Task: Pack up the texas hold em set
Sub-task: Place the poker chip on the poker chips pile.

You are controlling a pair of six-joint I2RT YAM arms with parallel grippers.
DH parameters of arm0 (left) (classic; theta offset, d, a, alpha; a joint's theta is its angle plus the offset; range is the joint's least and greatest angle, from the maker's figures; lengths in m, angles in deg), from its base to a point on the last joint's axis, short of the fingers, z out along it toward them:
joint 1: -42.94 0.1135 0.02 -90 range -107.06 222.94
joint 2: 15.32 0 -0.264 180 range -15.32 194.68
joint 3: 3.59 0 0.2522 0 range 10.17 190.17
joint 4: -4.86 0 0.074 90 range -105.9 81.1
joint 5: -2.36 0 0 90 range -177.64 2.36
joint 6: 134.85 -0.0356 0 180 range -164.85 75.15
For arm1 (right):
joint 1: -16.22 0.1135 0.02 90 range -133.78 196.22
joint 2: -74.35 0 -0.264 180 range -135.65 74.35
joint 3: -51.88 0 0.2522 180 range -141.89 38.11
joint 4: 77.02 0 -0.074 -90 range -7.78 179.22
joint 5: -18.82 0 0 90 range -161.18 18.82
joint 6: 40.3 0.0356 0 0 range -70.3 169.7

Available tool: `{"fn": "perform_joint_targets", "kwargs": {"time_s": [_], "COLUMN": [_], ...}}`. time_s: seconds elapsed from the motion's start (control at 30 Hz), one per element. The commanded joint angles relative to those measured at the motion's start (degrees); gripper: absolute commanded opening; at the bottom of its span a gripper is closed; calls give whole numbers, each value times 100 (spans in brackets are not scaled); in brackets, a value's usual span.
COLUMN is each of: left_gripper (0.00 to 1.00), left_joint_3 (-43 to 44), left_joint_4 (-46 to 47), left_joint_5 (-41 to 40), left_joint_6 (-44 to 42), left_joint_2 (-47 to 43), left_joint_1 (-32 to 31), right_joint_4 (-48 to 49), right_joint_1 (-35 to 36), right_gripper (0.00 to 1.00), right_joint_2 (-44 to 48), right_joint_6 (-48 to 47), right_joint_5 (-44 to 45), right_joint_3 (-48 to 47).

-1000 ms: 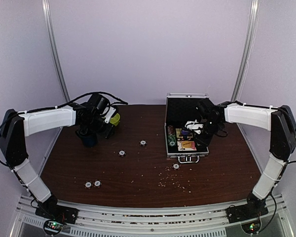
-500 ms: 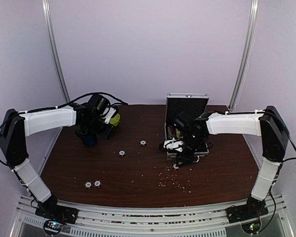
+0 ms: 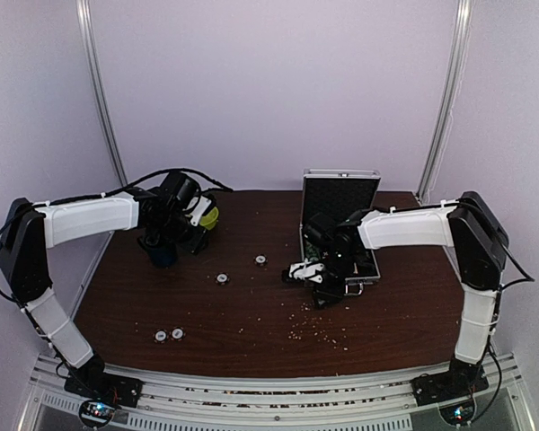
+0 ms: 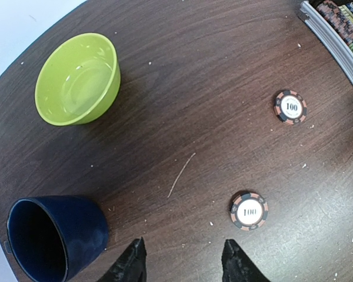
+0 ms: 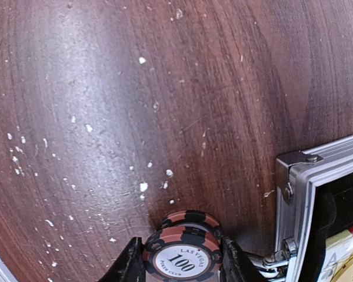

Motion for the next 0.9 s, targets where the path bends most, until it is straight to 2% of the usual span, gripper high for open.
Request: {"fn": "perform_joint_targets", "kwargs": {"time_s": [0.0, 0.17, 0.4, 0.63, 0.87], "left_gripper": [44, 44, 44, 44, 44], "left_joint_3": [159, 159, 159, 168, 161], "left_joint_4": [118, 114, 118, 110, 105], "left_joint_5": [87, 90, 109, 136, 145], "left_joint_6": [-43, -50, -50, -63, -84], "left_joint_2": [45, 44, 48, 47, 39], "left_joint_1": [60, 62, 63, 63, 59], "right_joint_4": [82, -29, -175, -725, -1002], "right_joint_1": [22, 17, 18, 18, 24], "right_gripper": [34, 36, 48, 56, 53], "right_joint_2": [-143, -301, -396, -528, -657], "right_joint_6": [34, 29, 9, -207, -281], "right_joint_5": [227, 262, 351, 266, 224], "right_joint_3": [-134, -205, -208, -433, -381]}}
